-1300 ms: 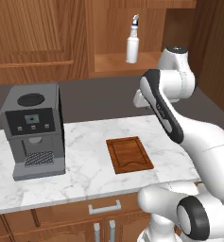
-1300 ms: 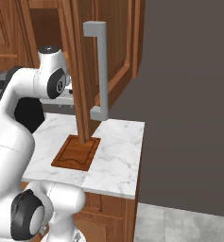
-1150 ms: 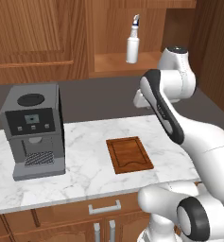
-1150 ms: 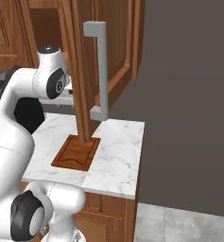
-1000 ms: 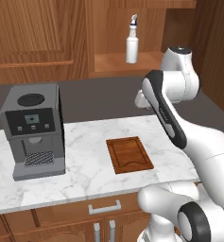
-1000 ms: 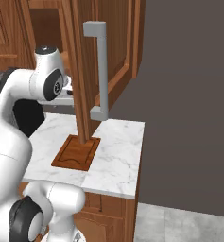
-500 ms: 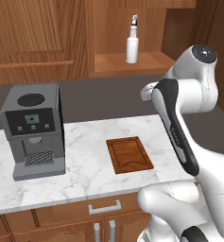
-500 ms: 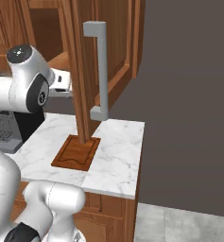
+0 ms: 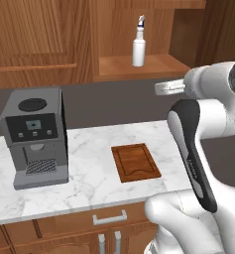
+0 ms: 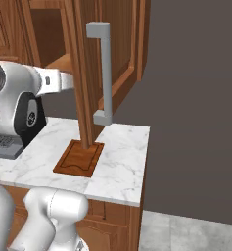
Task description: Grab the spray bottle from the cabinet, then place it next to the cutting board for sanitizing. Then grab the dish brush from the countertop next to the sink and place it next to the cutting board.
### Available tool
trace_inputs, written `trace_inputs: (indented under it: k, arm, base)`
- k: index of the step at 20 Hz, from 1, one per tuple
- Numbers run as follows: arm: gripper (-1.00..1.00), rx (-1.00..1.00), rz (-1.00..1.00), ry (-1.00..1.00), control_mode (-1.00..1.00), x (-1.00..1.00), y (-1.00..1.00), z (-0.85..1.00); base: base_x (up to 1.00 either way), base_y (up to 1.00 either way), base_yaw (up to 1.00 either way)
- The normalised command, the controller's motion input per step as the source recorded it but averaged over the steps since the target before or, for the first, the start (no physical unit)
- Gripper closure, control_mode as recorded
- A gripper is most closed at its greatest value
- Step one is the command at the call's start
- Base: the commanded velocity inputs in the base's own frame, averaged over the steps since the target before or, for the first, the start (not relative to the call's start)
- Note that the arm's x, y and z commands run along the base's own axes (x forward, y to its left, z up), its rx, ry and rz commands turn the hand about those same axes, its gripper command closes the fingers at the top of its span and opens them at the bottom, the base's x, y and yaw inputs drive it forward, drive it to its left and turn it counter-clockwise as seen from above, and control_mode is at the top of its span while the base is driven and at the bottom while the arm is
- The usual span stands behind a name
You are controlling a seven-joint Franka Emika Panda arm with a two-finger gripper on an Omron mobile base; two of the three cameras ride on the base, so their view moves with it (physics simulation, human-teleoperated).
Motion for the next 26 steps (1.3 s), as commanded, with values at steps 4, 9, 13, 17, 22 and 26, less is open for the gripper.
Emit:
trace_inputs:
  k: [4, 9, 13, 17, 22, 26]
  arm:
    - [-1.00, 0.00, 0.00, -0.37, -1.00, -0.14, 0.00, 0.32]
    - [-1.00, 0.00, 0.00, -0.37, -1.00, -0.17, 0.00, 0.40]
    - [-1.00, 0.00, 0.00, -0.25, -1.00, -0.17, 0.00, 0.36]
    - [-1.00, 0.00, 0.00, -0.07, -1.00, 0.00, 0.00, 0.26]
    - [-1.00, 0.00, 0.00, 0.00, -1.00, 0.00, -0.04, 0.24]
    - [-1.00, 0.01, 0.00, 0.00, -1.00, 0.14, -0.03, 0.22]
  base:
    - [0.00, 0.00, 0.00]
    - [0.00, 0.00, 0.00]
    - [0.00, 0.00, 0.00]
    - [0.00, 0.00, 0.00]
    - [0.00, 0.00, 0.00]
    - [0.00, 0.00, 0.00]
